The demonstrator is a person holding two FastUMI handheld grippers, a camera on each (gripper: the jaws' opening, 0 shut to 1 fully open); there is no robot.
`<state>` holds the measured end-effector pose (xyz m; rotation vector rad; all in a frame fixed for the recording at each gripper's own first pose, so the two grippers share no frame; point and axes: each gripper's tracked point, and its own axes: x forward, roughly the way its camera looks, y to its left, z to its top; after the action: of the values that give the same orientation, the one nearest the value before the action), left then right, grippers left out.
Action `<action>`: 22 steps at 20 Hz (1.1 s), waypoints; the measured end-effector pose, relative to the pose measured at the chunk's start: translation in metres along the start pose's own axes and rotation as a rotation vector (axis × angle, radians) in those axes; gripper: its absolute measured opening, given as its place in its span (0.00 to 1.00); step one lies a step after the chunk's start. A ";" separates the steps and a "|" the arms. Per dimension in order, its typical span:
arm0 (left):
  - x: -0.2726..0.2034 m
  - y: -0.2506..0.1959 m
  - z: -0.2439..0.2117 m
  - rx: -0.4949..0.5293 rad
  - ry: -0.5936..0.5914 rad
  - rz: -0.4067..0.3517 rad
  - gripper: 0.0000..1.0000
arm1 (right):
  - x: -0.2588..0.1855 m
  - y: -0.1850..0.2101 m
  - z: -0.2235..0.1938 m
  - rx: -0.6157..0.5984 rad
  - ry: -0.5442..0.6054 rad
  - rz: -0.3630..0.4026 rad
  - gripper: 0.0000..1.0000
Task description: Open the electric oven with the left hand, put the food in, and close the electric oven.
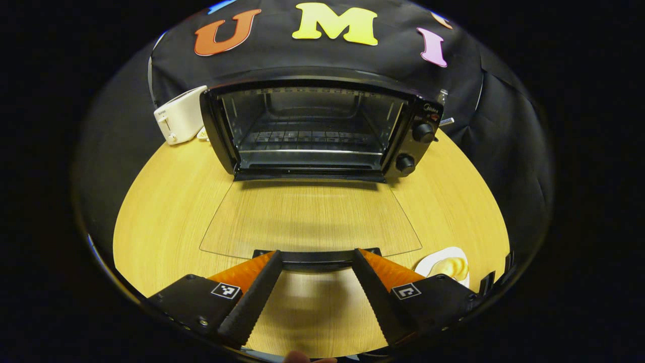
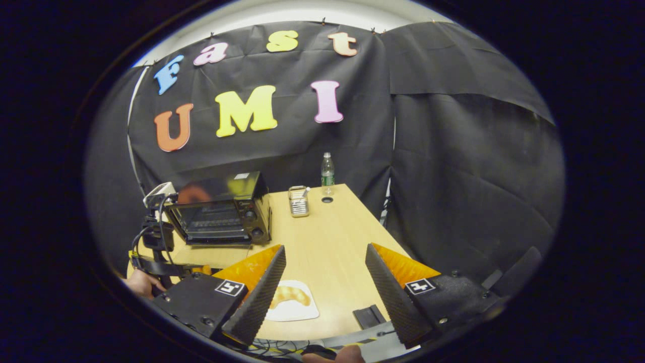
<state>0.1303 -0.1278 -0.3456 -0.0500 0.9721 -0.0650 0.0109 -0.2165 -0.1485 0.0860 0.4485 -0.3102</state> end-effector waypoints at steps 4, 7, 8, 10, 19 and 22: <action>0.012 0.003 -0.001 -0.008 0.011 0.002 0.93 | 0.003 0.002 -0.008 -0.021 0.036 0.013 0.99; 0.011 0.004 -0.001 -0.027 -0.003 0.014 0.93 | 0.008 0.006 -0.013 -0.050 0.059 0.031 0.97; 0.013 0.003 -0.004 -0.029 -0.004 0.015 0.93 | 0.010 0.009 -0.016 -0.057 0.073 0.046 0.98; 0.006 0.001 0.000 -0.021 -0.035 0.008 0.93 | 0.012 0.015 -0.020 -0.075 0.090 0.076 1.00; -0.056 -0.008 0.022 -0.038 -0.163 -0.008 0.93 | 0.032 0.027 -0.046 -0.140 0.170 0.252 0.98; -0.101 -0.005 0.040 -0.012 -0.270 0.003 0.93 | 0.049 0.027 -0.062 -0.177 0.215 0.319 0.97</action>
<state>0.1065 -0.1250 -0.2401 -0.0666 0.7024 -0.0478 0.0360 -0.1949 -0.2258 0.0170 0.6644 0.0537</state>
